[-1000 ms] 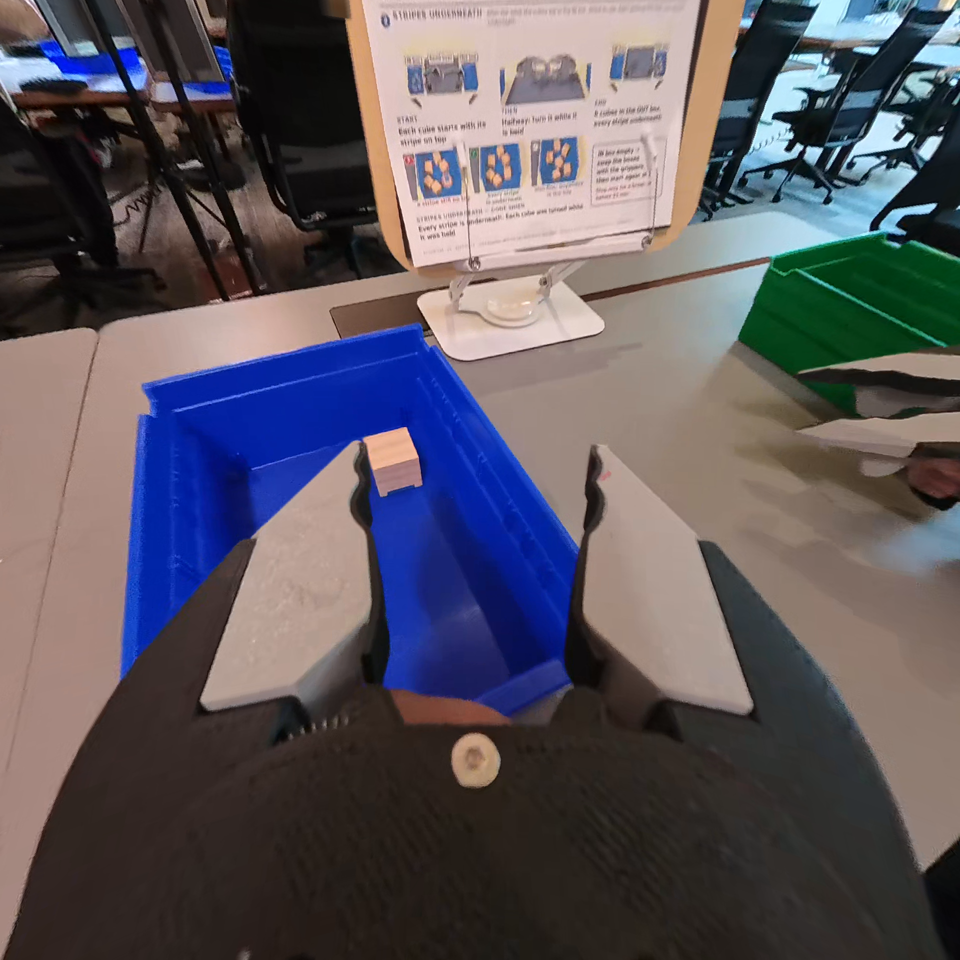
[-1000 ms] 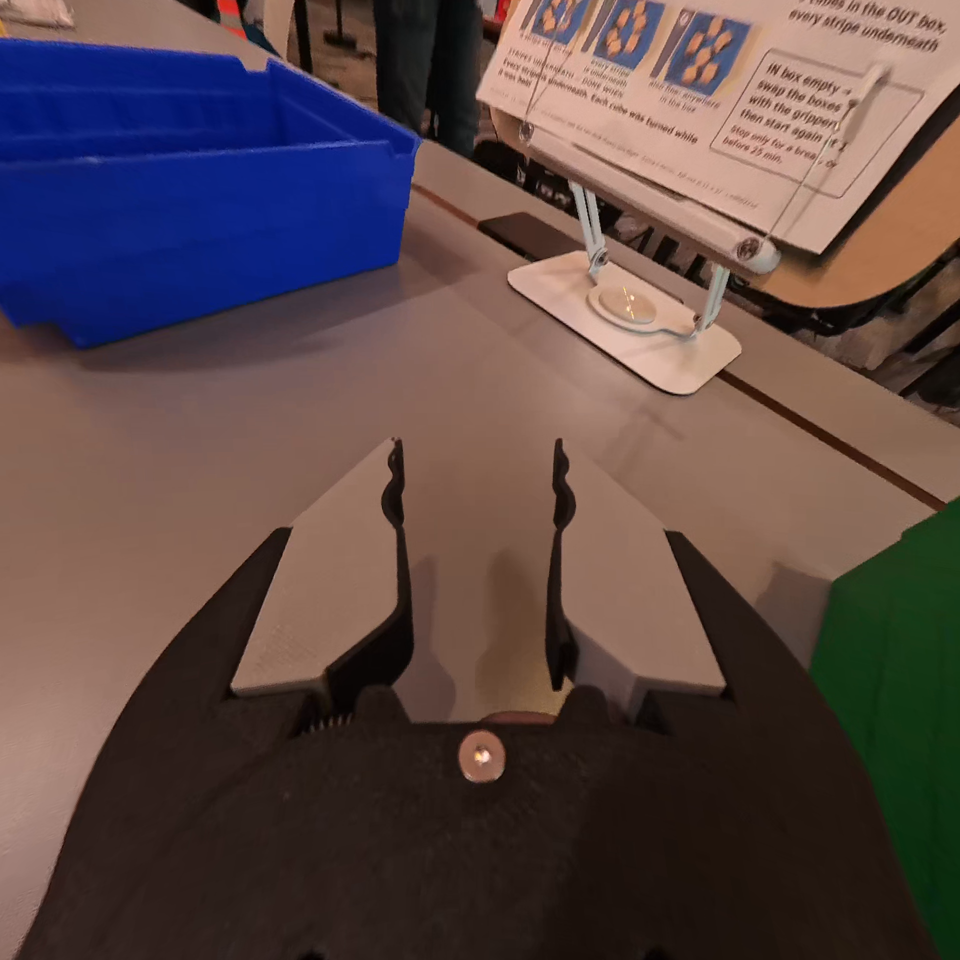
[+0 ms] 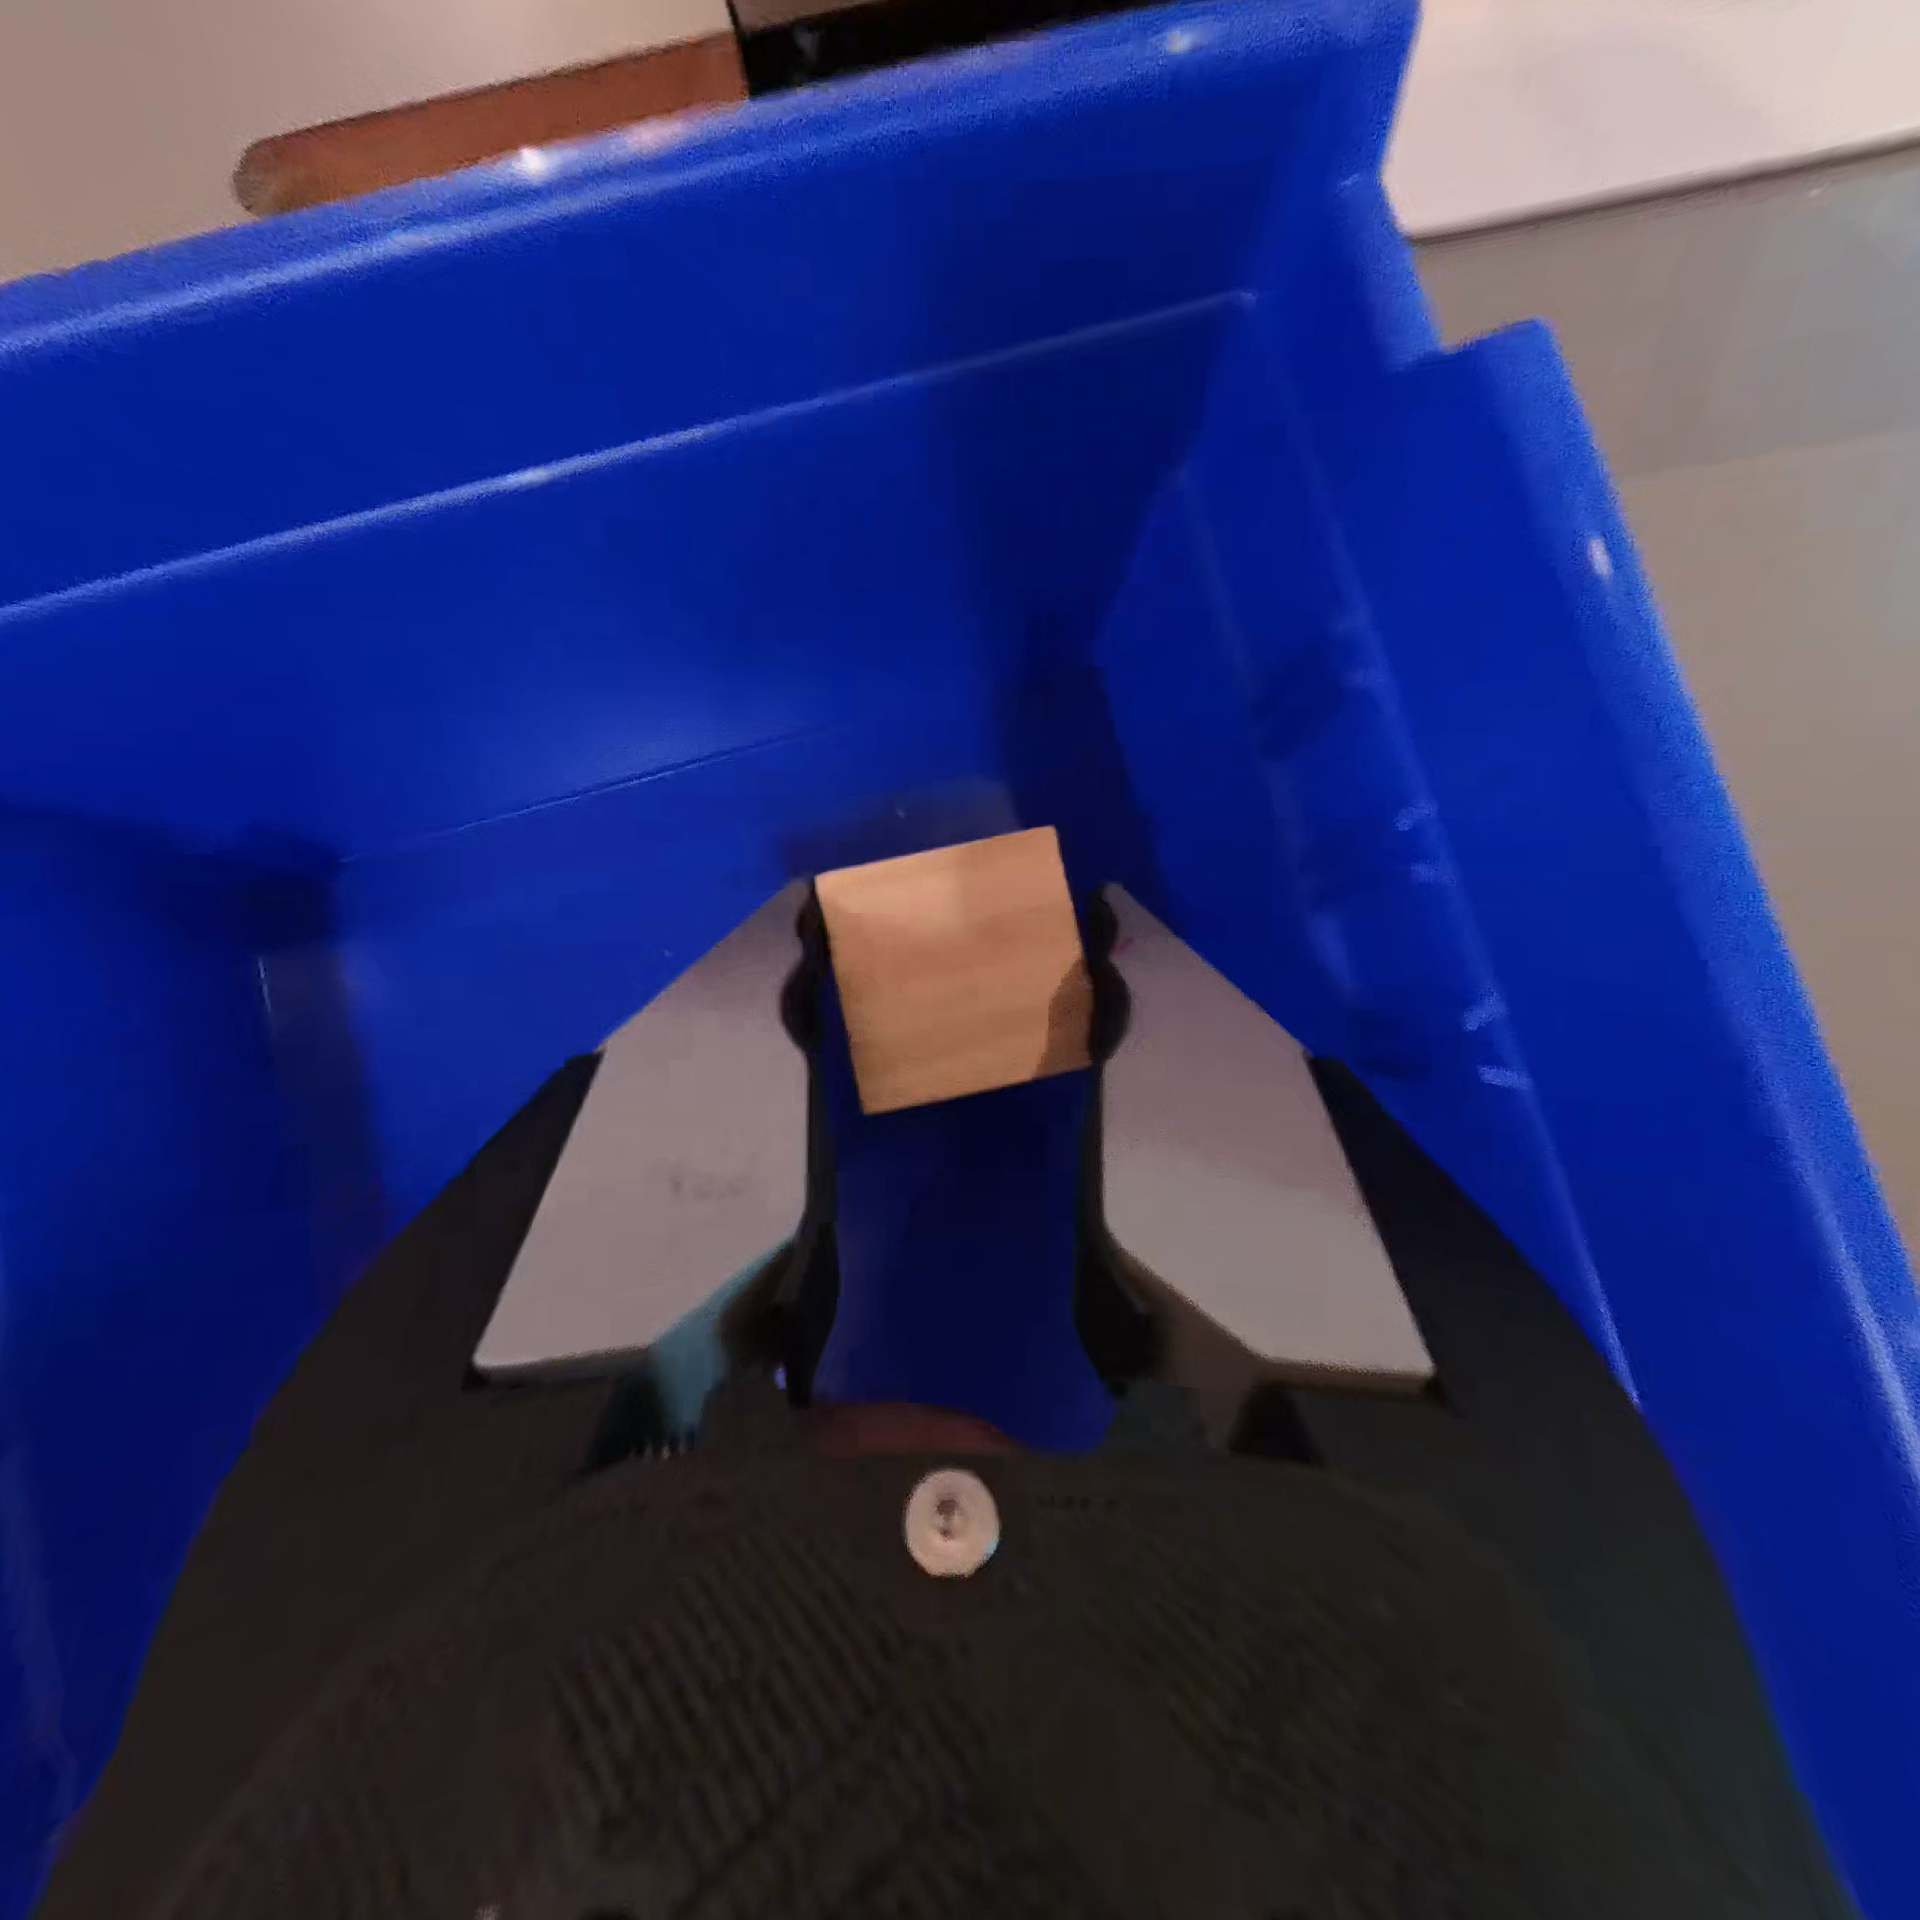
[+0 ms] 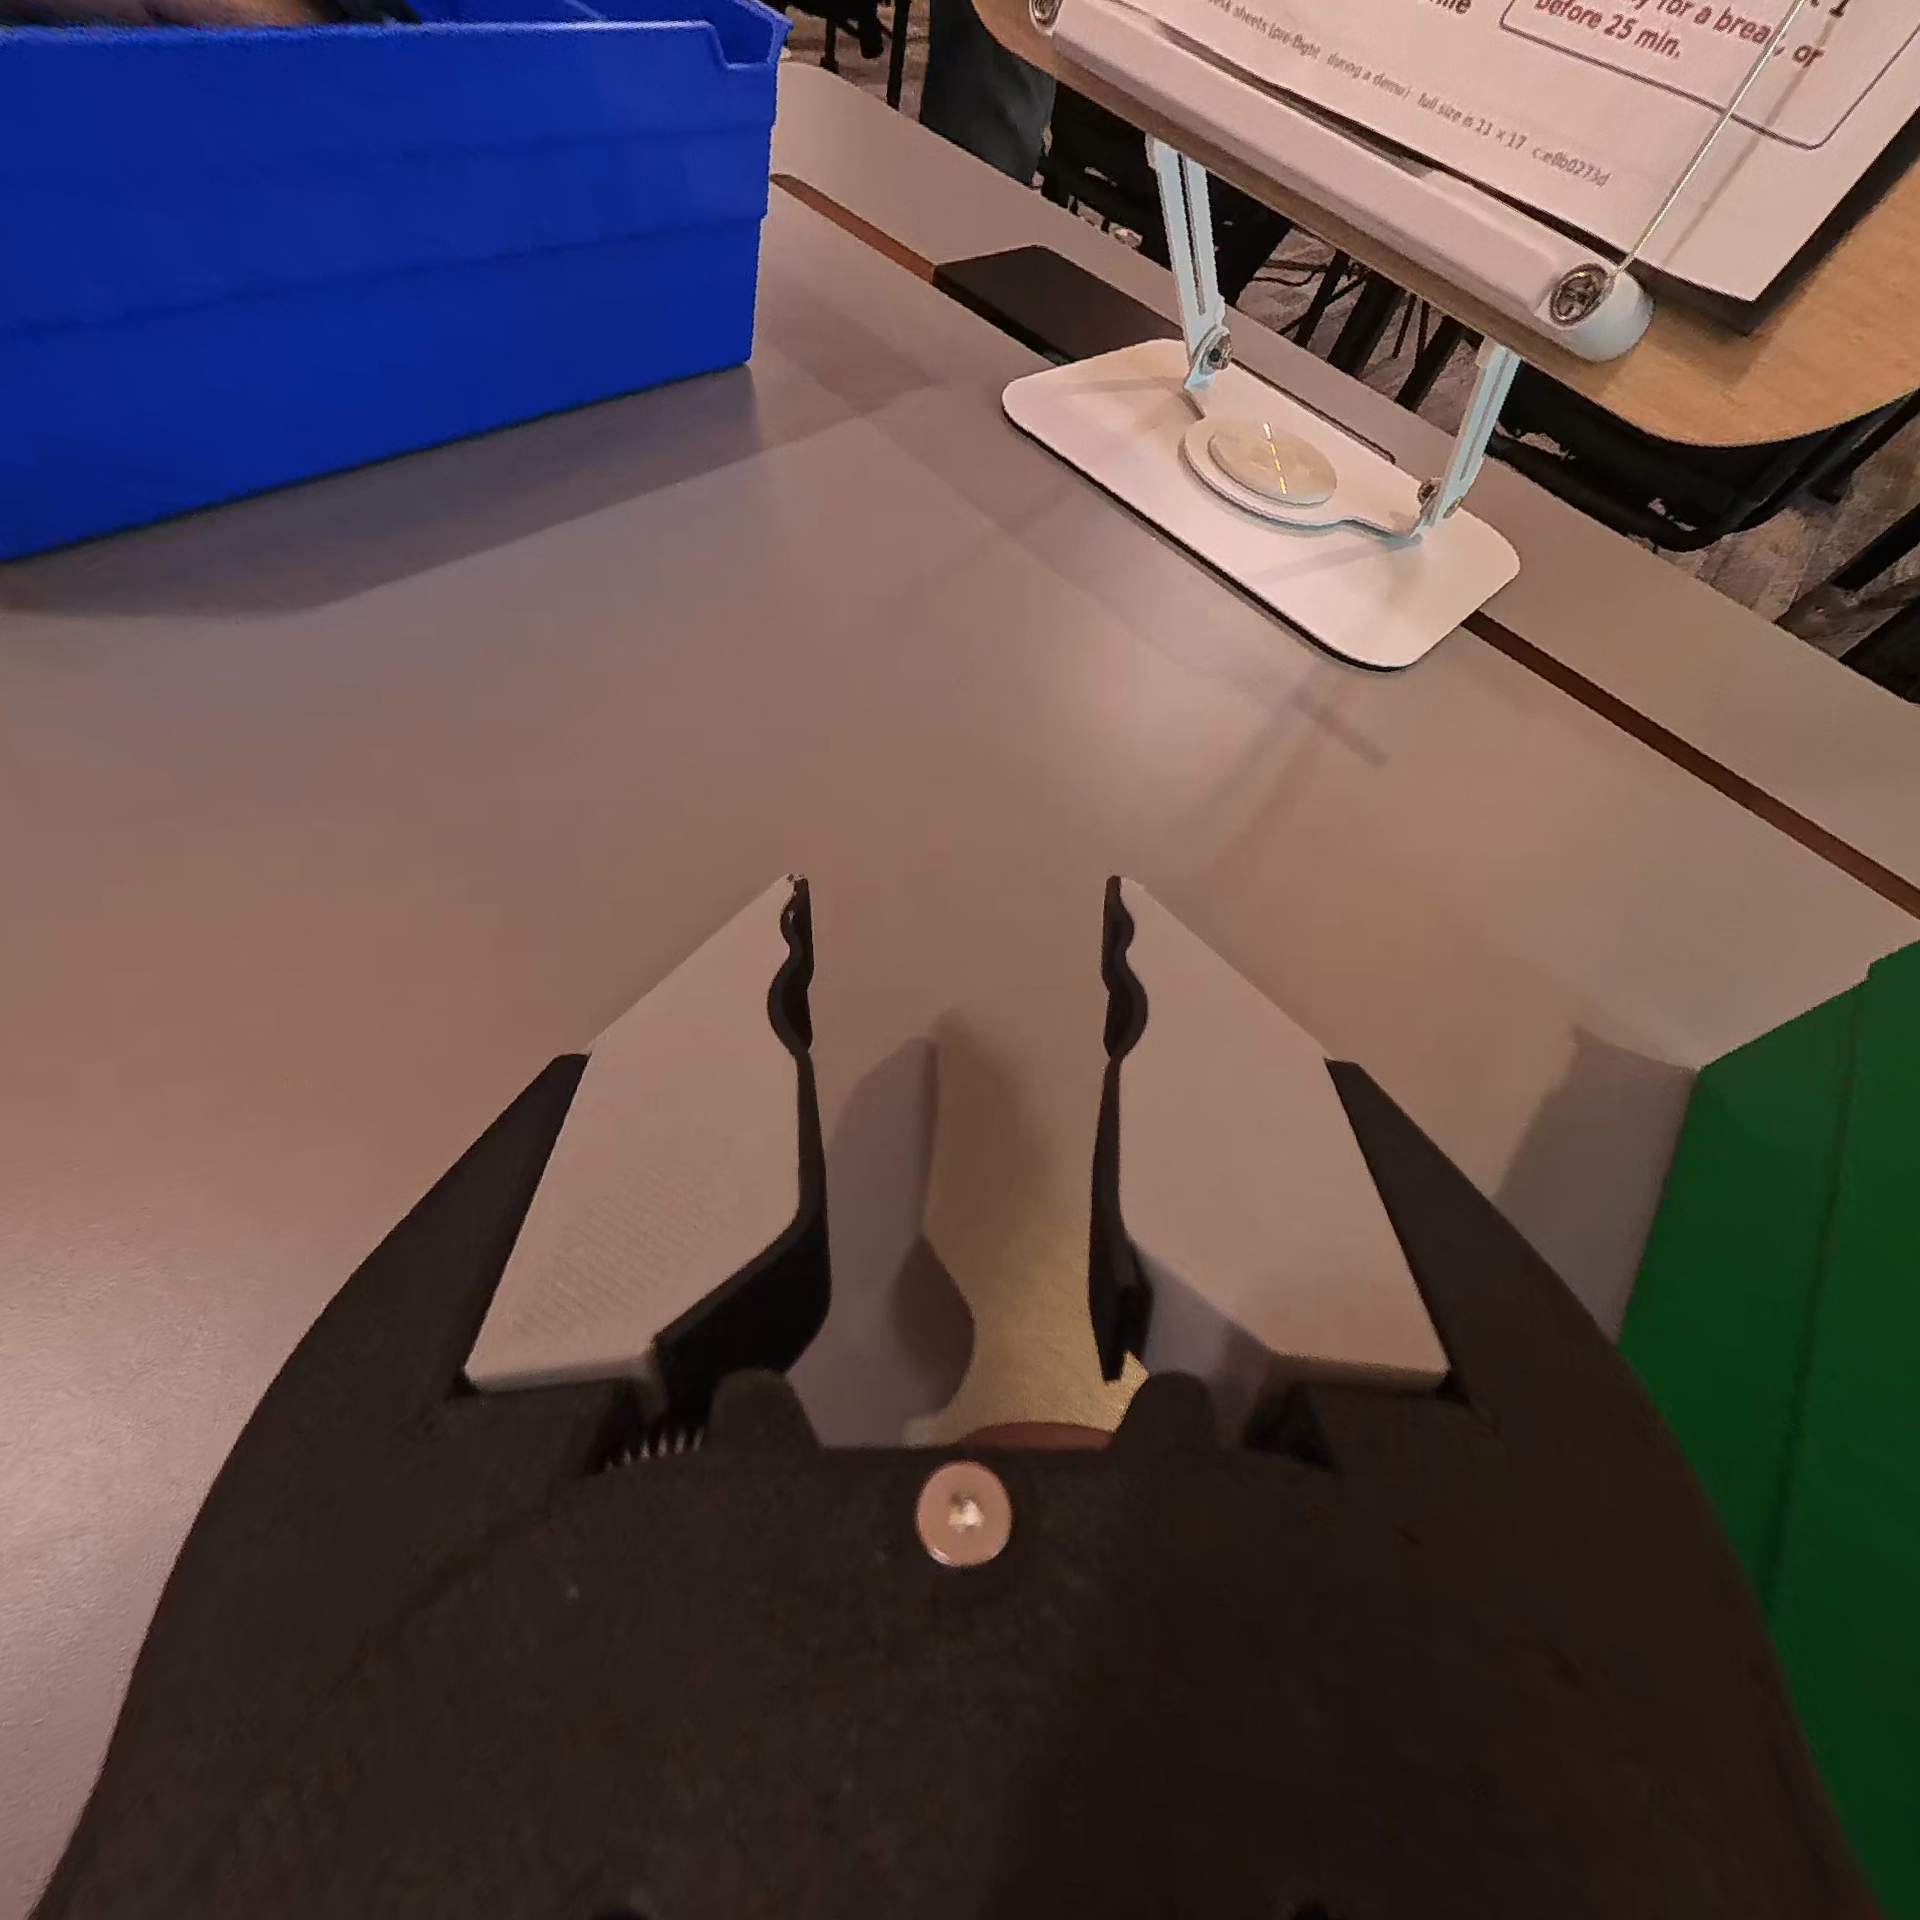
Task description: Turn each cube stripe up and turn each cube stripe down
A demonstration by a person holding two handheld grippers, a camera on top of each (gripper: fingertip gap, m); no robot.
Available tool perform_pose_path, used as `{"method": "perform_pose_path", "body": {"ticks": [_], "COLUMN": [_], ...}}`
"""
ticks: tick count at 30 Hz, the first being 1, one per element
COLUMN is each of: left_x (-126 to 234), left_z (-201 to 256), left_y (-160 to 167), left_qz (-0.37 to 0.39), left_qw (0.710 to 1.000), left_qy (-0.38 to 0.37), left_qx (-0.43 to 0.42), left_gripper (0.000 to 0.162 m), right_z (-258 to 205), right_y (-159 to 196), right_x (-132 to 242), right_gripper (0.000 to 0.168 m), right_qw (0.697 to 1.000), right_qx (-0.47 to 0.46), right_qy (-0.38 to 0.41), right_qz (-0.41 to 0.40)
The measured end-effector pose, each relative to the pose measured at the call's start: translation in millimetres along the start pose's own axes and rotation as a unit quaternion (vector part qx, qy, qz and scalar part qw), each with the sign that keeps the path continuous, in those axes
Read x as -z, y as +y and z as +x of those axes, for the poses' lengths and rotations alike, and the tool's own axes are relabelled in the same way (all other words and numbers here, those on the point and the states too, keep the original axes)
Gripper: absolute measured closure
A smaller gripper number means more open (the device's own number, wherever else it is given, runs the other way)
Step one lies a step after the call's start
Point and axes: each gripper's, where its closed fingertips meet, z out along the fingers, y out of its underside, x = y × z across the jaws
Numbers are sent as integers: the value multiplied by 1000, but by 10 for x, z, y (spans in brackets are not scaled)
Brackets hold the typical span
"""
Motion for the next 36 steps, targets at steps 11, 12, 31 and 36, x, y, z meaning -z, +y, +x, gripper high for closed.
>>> {"method": "perform_pose_path", "body": {"ticks": [11,12,31,36], "left_x": [733,968,2815,2737], "left_z": [229,416,3247,3269], "left_y": [-379,-457,811,704], "left_qz": [166,211,437,470], "left_qw": [982,968,622,631], "left_qy": [64,104,383,326], "left_qx": [-66,-88,-524,-525], "left_gripper": [115,115,117,117], "right_z": [-173,-254,-1461,-1340], "right_y": [-30,-69,-1027,-1033], "right_x": [11,35,1297,1253], "right_gripper": [113,113,121,123], "right_qw": [998,996,662,671], "right_qx": [-15,-25,-272,-284], "right_qy": [-54,-84,-682,-665], "right_qz": [6,15,152,163]}}
